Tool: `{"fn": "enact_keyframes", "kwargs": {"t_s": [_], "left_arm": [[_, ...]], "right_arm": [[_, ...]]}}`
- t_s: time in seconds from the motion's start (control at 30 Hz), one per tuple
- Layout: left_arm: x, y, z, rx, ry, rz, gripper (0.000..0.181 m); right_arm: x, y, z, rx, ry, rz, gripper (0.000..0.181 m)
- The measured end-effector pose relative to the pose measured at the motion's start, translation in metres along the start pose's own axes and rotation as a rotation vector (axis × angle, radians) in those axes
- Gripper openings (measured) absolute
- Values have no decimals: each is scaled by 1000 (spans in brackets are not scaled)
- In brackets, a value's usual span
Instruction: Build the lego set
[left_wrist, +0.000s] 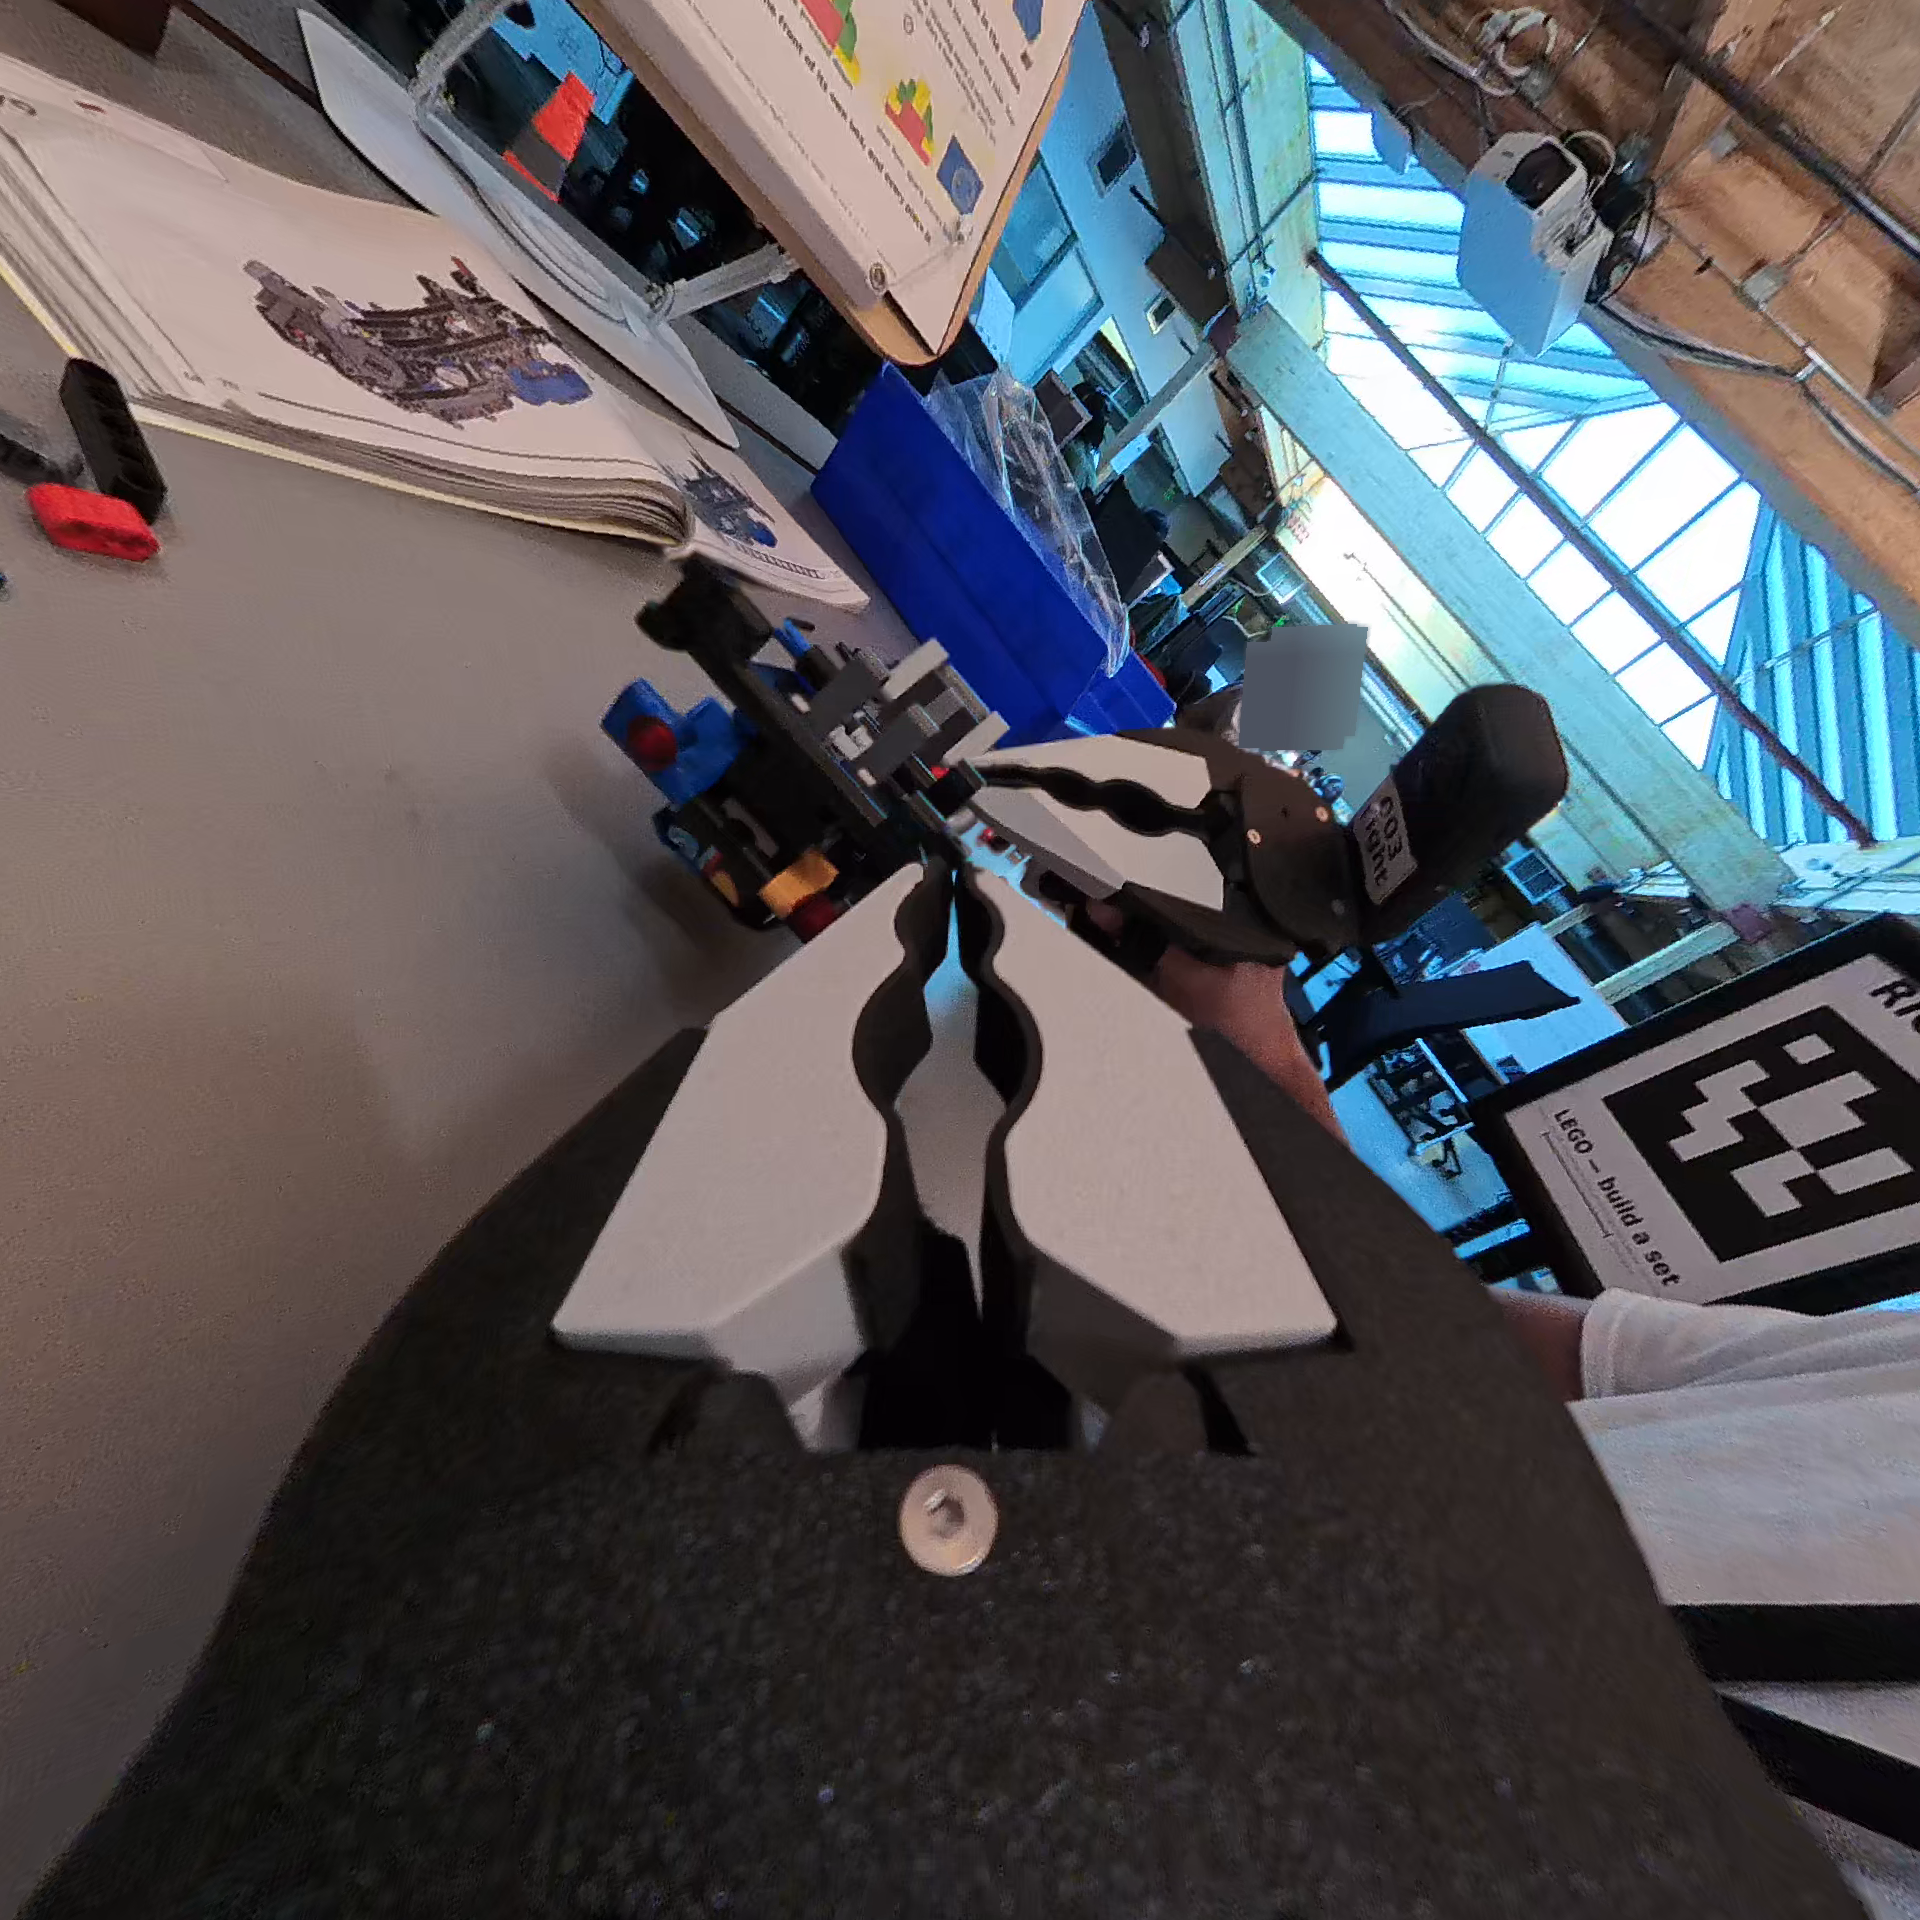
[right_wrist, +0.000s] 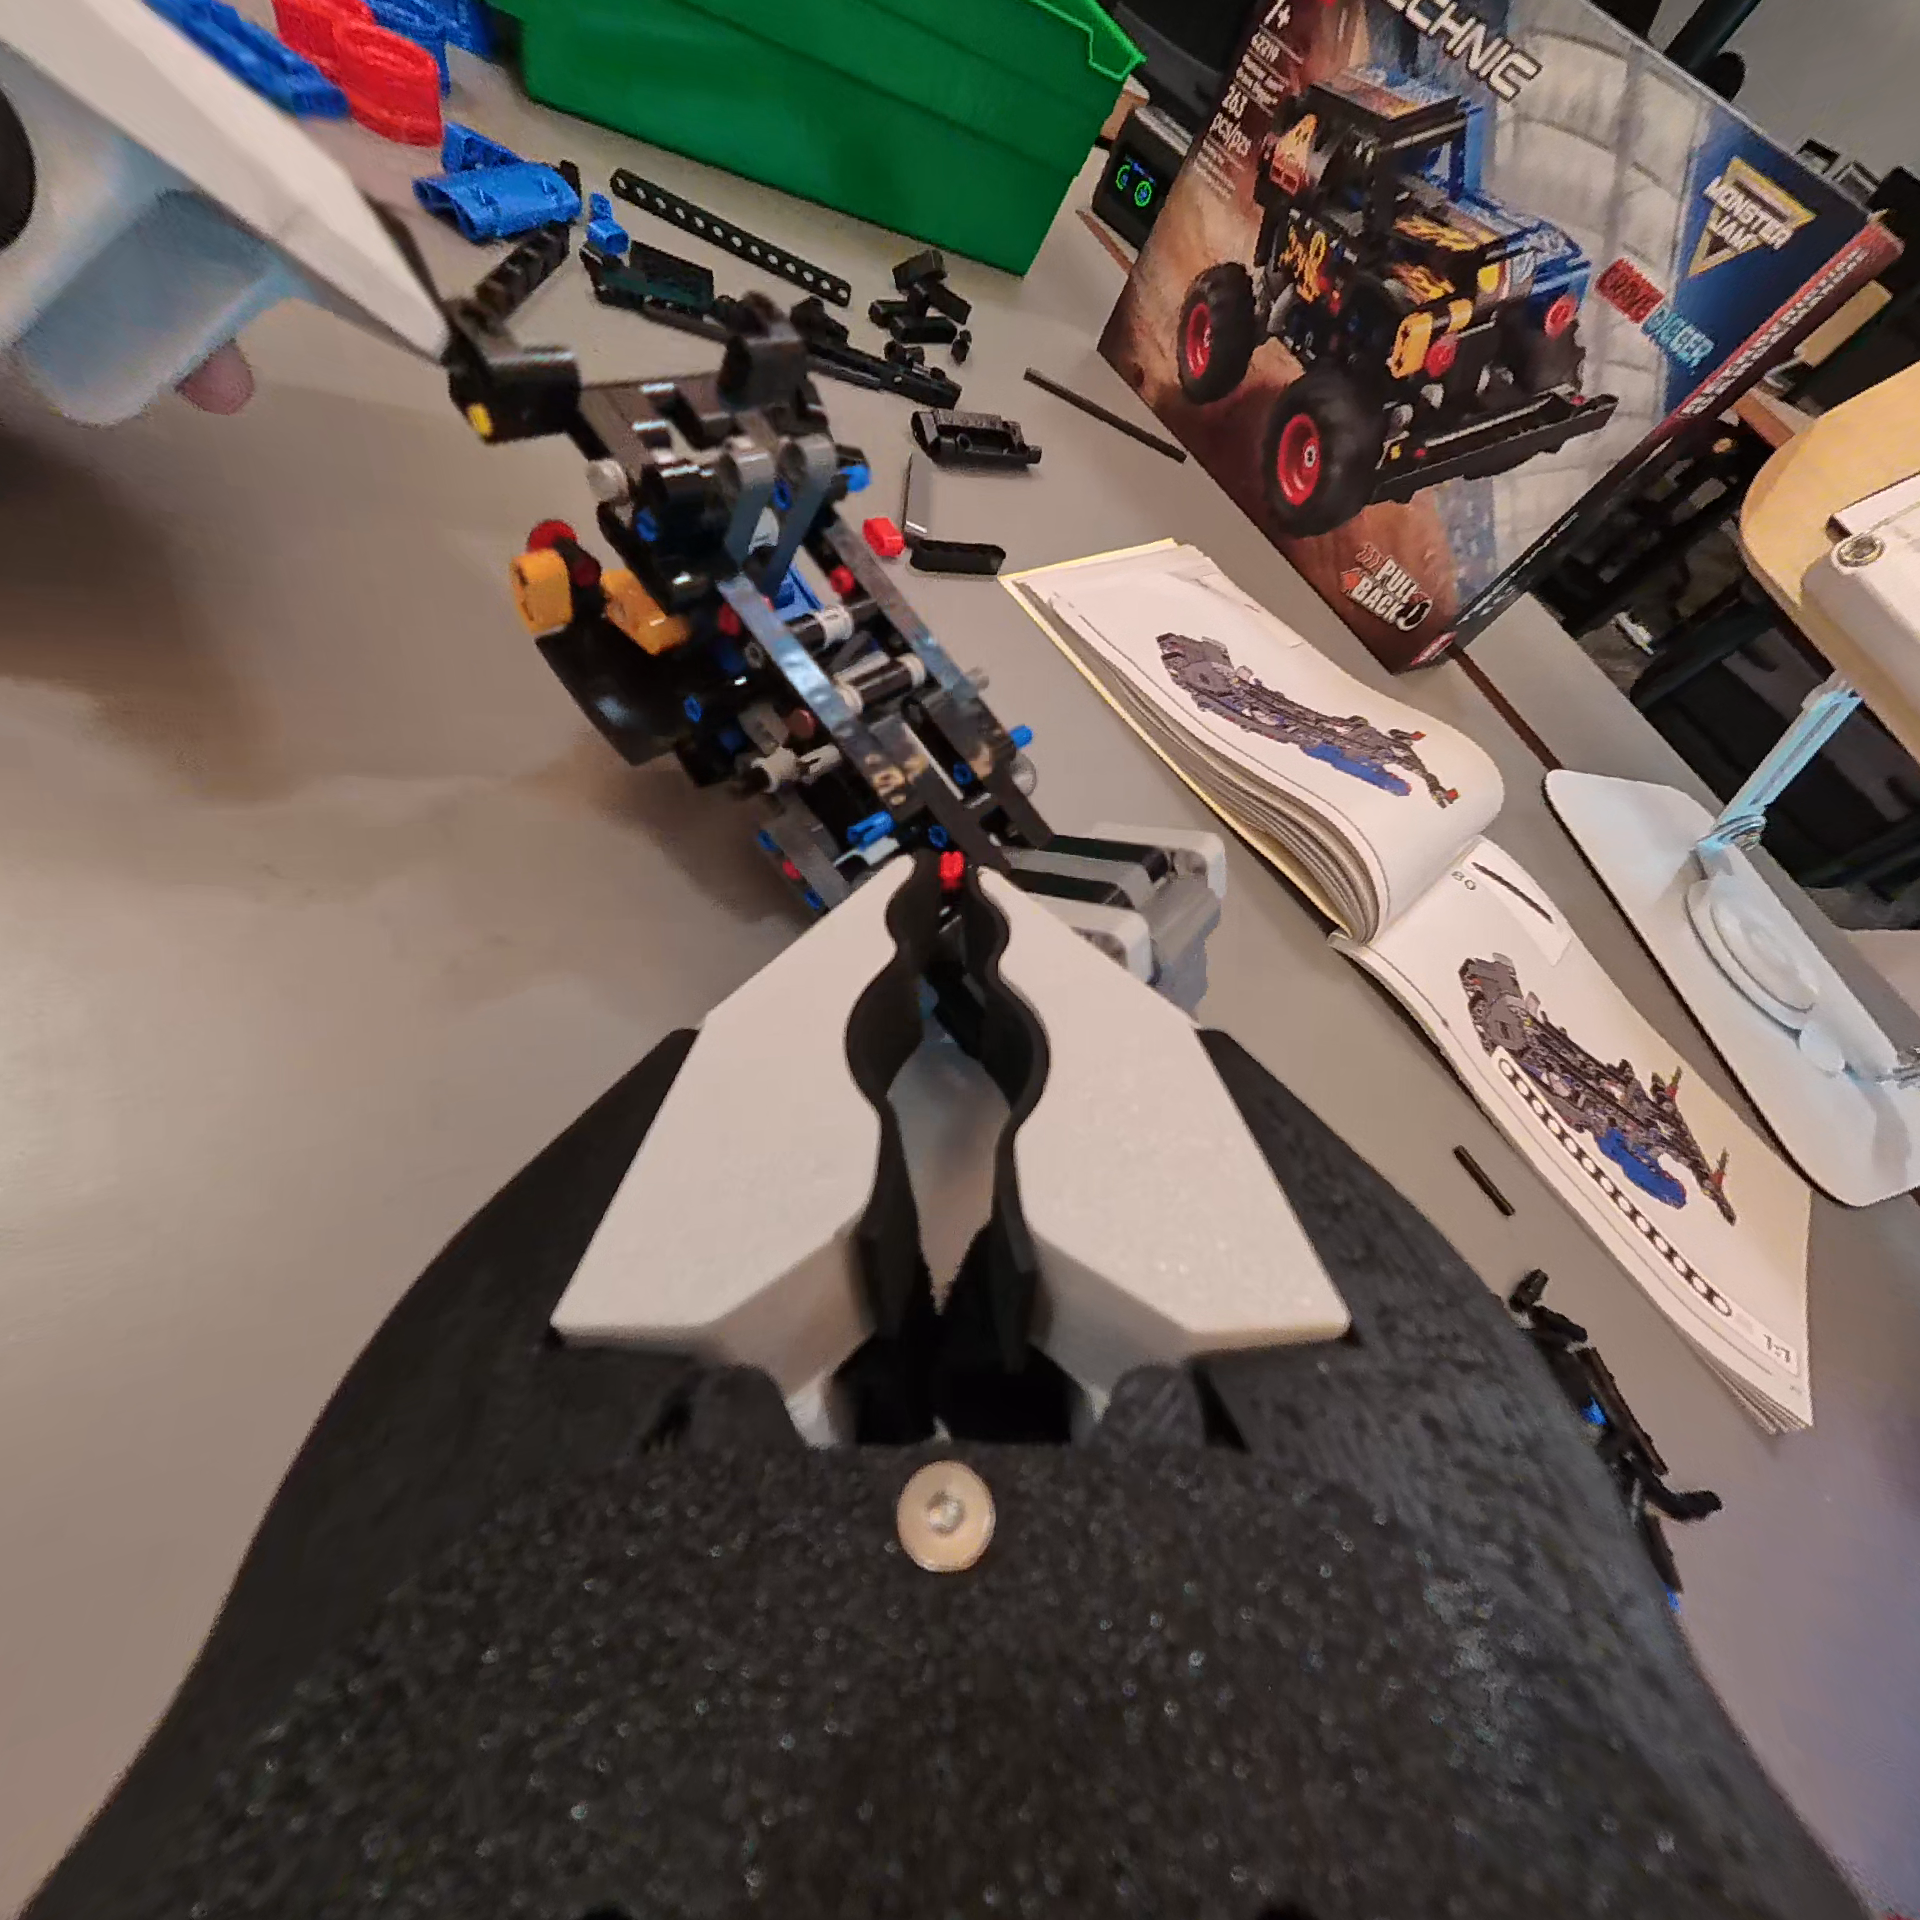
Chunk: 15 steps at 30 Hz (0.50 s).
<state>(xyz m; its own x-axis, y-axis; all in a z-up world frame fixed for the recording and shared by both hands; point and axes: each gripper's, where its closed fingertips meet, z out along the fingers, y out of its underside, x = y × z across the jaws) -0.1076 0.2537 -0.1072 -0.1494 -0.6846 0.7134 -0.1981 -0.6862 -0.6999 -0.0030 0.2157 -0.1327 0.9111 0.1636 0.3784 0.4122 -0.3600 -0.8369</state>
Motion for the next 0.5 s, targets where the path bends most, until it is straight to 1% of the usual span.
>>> {"fn": "enact_keyframes", "kwargs": {"t_s": [0.13,0.33,0.5], "left_arm": [[-4,7,-2,-45,-57,56,0],[-15,24,-9,-146,-163,199,1],[-16,36,-9,-208,-173,266,2]], "right_arm": [[0,-2,2,25,-14,6,3],[-3,-5,6,24,-16,-26,3],[-6,-6,8,15,-16,-38,3]]}}
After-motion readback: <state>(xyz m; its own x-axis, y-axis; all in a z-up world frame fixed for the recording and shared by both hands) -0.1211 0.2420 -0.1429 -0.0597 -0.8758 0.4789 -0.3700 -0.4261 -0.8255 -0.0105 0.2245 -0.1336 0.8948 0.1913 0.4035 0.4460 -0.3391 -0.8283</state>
